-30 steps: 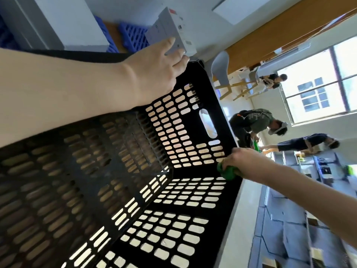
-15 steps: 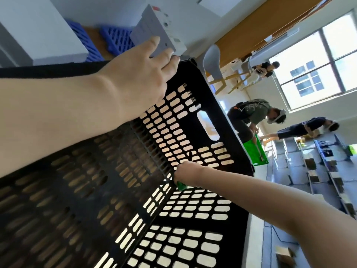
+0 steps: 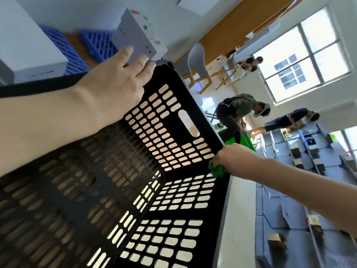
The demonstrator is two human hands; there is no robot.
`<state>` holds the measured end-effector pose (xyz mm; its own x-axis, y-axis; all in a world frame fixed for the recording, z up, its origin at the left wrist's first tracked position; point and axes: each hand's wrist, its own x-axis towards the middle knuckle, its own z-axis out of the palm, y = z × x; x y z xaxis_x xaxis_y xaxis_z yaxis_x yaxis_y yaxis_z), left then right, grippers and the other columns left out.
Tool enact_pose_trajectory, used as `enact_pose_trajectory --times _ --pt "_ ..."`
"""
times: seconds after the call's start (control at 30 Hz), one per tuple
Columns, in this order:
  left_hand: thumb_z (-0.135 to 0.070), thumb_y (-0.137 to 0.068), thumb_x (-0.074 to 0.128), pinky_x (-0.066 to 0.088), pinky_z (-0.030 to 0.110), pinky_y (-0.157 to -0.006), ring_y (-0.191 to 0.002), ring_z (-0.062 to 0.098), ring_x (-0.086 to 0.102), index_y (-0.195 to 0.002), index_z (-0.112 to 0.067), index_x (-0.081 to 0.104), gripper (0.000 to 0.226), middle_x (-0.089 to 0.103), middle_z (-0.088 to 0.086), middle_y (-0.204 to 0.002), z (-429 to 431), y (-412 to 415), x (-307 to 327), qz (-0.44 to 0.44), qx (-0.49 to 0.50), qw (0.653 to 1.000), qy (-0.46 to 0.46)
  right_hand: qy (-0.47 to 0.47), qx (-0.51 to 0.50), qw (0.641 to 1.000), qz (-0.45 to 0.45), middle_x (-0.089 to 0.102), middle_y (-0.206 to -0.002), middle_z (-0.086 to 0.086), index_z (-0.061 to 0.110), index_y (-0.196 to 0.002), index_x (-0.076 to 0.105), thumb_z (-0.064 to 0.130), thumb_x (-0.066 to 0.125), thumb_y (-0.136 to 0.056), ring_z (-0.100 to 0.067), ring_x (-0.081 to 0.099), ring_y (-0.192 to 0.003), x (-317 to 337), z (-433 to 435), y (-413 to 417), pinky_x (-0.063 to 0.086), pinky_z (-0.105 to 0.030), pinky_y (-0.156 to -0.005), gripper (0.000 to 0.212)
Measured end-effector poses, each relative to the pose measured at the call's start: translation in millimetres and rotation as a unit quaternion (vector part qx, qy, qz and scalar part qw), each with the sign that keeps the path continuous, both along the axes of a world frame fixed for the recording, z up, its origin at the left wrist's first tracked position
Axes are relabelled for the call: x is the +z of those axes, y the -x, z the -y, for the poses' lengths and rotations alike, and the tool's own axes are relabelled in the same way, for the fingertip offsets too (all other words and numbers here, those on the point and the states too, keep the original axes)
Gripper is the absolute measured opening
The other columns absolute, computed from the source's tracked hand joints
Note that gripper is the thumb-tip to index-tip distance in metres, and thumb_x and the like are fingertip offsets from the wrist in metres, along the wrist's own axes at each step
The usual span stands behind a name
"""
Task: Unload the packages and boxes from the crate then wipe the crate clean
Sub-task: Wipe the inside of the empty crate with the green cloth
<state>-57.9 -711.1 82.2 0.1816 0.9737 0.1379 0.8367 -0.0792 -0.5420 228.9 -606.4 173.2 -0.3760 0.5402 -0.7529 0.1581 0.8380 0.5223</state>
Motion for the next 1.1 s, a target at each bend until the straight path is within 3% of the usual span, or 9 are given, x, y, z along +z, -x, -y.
enact_pose_trajectory --times 0.13,0.3,0.43,0.63,0.73,0.9,1.0,1.1 --pt "-0.019 -0.100 0.031 0.016 0.055 -0.117 -0.148 0.039 0.011 -0.139 -0.009 0.044 0.043 0.001 0.027 -0.159 0 0 2 0.030 0.002 1.000 0.006 0.007 0.023 0.996 -0.084 0.066 -0.117 0.009 0.030 -0.115 0.068 0.006 0.052 -0.089 -0.018 0.057 -0.108 7 -4 -25 0.050 -0.033 -0.089 0.039" --pt "-0.017 -0.101 0.030 0.015 0.056 -0.117 -0.147 0.040 0.011 -0.139 -0.005 0.044 0.042 0.001 0.028 -0.159 -1 2 1 0.039 -0.002 0.999 0.010 0.057 0.192 0.969 -0.142 0.070 -0.106 0.008 0.021 -0.089 0.074 0.014 0.071 -0.079 -0.016 0.058 -0.093 -21 -20 -23 0.054 -0.025 -0.076 0.013" --pt "-0.019 -0.101 0.033 0.015 0.055 -0.117 -0.148 0.039 0.011 -0.139 -0.008 0.044 0.041 0.001 0.026 -0.160 0 6 -1 0.058 0.000 0.998 0.005 0.063 0.245 0.951 -0.178 0.069 -0.113 0.002 0.017 -0.093 0.074 0.014 0.065 -0.082 -0.020 0.059 -0.101 -20 -27 -24 0.055 -0.030 -0.081 0.014" --pt "-0.025 -0.097 0.029 0.013 0.055 -0.117 -0.148 0.037 0.009 -0.143 -0.010 0.041 0.050 -0.002 0.025 -0.161 -1 7 -6 0.085 0.005 0.996 0.006 0.043 0.259 0.934 -0.244 0.068 -0.117 0.000 0.016 -0.098 0.074 0.017 0.040 -0.091 -0.021 0.060 -0.102 -22 -22 -34 0.053 -0.027 -0.075 0.035" --pt "-0.029 -0.097 0.028 0.015 0.053 -0.117 -0.149 0.036 0.009 -0.143 -0.011 0.042 0.052 -0.003 0.025 -0.161 0 2 -8 0.076 0.007 0.997 0.005 0.058 0.255 0.932 -0.250 0.066 -0.119 -0.003 0.014 -0.100 0.072 0.015 0.043 -0.093 -0.023 0.057 -0.105 -26 -24 -41 0.055 -0.030 -0.078 0.031" --pt "-0.032 -0.088 0.024 0.017 0.049 -0.114 -0.148 0.032 0.018 -0.134 -0.017 0.055 0.057 0.005 0.022 -0.161 -1 -1 -10 0.058 0.008 0.998 -0.031 0.060 0.244 0.929 -0.272 0.064 -0.123 -0.005 0.011 -0.105 0.071 0.010 0.064 -0.087 -0.026 0.056 -0.108 -26 -27 -48 0.056 -0.036 -0.080 0.019" --pt "-0.032 -0.081 0.012 0.018 0.050 -0.113 -0.146 0.032 0.021 -0.131 -0.016 0.058 0.069 0.008 0.021 -0.161 -3 0 -9 0.048 0.008 0.998 -0.039 0.058 0.254 0.924 -0.280 0.064 -0.124 -0.007 0.009 -0.106 0.070 0.009 0.060 -0.089 -0.027 0.056 -0.110 -25 -25 -46 0.055 -0.036 -0.084 0.020" --pt "-0.032 -0.079 0.003 0.016 0.051 -0.114 -0.148 0.031 0.015 -0.138 -0.016 0.050 0.078 0.002 0.021 -0.162 -3 -2 -8 0.037 0.019 0.998 -0.036 0.032 0.249 0.904 -0.347 0.063 -0.124 -0.008 0.007 -0.107 0.069 0.007 0.049 -0.095 -0.028 0.055 -0.111 -24 -25 -34 0.050 -0.034 -0.092 0.023"
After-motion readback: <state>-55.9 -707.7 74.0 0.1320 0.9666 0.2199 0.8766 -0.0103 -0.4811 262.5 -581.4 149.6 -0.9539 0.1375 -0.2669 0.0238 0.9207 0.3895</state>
